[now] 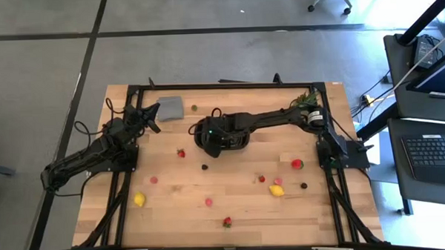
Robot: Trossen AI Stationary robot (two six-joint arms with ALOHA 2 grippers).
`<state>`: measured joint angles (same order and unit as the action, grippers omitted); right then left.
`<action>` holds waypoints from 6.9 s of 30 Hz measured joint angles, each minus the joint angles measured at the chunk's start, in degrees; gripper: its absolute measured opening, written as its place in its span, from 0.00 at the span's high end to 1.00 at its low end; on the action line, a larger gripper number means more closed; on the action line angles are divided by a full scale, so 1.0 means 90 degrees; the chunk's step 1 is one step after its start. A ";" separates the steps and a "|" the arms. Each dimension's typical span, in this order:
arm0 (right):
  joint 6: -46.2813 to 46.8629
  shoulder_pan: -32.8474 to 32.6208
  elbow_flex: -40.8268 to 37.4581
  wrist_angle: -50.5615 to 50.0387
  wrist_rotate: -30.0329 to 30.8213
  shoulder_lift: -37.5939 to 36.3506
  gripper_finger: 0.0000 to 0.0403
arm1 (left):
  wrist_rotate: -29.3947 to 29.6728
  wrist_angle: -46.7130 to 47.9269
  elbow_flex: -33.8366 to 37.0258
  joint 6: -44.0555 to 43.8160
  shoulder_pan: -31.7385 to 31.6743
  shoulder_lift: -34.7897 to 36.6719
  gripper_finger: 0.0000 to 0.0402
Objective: Pick and placing Produce into tupperware
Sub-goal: Put the left blackberry into the black container, then put the blackberry into the black container, then put the right yellow lemon into the black container
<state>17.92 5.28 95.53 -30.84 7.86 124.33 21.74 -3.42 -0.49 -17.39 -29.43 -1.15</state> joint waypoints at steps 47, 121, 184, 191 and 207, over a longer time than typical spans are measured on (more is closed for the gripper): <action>-0.0834 -0.1656 0.0498 0.0679 0.0301 0.0988 0.45 | 0.0001 0.0000 0.0000 0.0000 -0.0002 -0.0002 1.00; 0.0276 0.0287 0.1950 -0.2404 -0.0224 0.1088 0.54 | -0.0002 0.0000 -0.0001 0.0000 -0.0001 -0.0002 1.00; 0.6577 -0.3975 -0.2576 -0.3414 -0.1724 -0.2446 0.41 | -0.0022 0.0001 0.0000 0.0442 -0.0001 -0.0019 1.00; 0.6611 -0.3968 -0.2731 -0.3400 -0.1717 -0.2446 0.41 | -0.0022 0.0000 0.0000 0.0440 -0.0002 -0.0019 1.00; 0.6484 -0.3966 -0.2747 -0.3460 -0.1647 -0.2446 0.36 | -0.0022 0.0000 0.0000 0.0442 -0.0001 -0.0019 1.00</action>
<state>76.27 -30.41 70.81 -61.98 -6.96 102.32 21.54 -3.42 -0.49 -13.41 -29.44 -1.32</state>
